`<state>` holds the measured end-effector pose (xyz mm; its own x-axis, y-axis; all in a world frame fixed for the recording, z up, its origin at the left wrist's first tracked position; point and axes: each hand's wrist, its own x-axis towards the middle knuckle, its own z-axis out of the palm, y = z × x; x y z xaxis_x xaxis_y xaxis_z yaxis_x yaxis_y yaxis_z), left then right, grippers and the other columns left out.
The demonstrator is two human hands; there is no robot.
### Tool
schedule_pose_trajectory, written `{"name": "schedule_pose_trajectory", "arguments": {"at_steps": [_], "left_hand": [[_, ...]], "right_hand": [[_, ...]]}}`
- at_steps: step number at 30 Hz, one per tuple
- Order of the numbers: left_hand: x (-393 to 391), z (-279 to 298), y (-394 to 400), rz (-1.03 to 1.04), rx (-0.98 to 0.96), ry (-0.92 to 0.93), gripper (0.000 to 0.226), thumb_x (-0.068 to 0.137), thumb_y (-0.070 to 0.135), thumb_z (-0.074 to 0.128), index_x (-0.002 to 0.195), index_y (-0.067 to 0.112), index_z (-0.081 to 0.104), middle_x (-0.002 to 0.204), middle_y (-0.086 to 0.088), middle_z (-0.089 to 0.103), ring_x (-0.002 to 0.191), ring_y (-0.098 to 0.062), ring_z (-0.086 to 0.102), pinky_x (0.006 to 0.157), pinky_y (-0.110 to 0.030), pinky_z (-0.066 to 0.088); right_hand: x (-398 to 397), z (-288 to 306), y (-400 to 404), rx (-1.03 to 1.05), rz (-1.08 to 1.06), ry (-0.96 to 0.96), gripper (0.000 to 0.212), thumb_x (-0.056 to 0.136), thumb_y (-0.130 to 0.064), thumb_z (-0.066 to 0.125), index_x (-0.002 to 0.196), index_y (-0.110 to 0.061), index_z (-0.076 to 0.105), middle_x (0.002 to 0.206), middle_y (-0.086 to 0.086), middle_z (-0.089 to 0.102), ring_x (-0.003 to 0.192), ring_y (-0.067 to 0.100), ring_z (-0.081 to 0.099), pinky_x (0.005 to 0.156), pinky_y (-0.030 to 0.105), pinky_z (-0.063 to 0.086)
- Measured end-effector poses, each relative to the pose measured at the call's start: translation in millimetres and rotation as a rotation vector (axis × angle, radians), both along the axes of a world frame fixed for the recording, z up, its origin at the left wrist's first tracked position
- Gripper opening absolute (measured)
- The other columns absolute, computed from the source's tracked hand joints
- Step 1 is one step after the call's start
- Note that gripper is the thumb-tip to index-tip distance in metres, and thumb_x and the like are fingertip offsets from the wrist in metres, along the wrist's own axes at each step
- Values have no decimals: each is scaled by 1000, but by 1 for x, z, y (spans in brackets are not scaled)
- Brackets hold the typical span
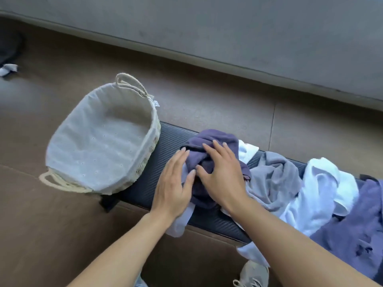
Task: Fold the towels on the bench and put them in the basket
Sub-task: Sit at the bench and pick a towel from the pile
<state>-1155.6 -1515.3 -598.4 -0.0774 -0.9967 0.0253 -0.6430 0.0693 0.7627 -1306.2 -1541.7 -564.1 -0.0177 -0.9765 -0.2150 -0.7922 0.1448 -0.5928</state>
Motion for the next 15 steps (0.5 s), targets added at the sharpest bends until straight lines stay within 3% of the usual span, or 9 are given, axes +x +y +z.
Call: {"name": "schedule_pose_trajectory", "arguments": {"at_steps": [2,4,6,9,12,15], "left_hand": [[-6,-22,-14,117,-85,99,51,103,38,39,146,11,48,151,1,48,144,-13,40,118,-31,32],[-13,-40,-25,226,-164,93,50,102,39,39,141,10,53,145,-2,55,139,-18,46,115,-36,37],[-22,-49,-31,250,-211,62,47,102,40,39,136,13,57,138,0,61,133,-17,52,110,-34,41],[-32,-52,-40,207,-214,8,45,100,41,36,130,19,60,128,5,65,121,-14,56,102,-32,43],[-33,-54,-44,211,-220,3,45,98,42,33,125,21,61,121,7,66,114,-16,58,98,-37,45],[-30,-52,-43,191,-226,20,47,96,44,35,128,21,61,122,6,65,115,-15,58,99,-34,45]], "right_hand": [[8,-18,6,-27,-84,-184,62,89,-62,41,140,-30,58,155,-11,45,148,6,28,122,38,25],[11,-35,17,-71,-142,-342,64,90,-63,27,133,-32,64,148,-18,48,143,-2,31,121,29,23],[7,-47,23,-144,-115,-370,50,95,-55,34,129,-35,66,142,-24,52,138,-6,35,117,22,24],[-1,-54,21,-180,-80,-313,38,92,-38,56,129,-37,64,137,-21,55,130,1,43,114,28,32],[-4,-45,12,-125,-43,-270,34,92,-31,60,125,-37,64,129,-20,59,124,7,50,108,33,40],[-10,-32,-1,-75,-70,-353,25,100,-33,54,122,-37,65,120,-19,65,113,1,58,99,30,46]]}}
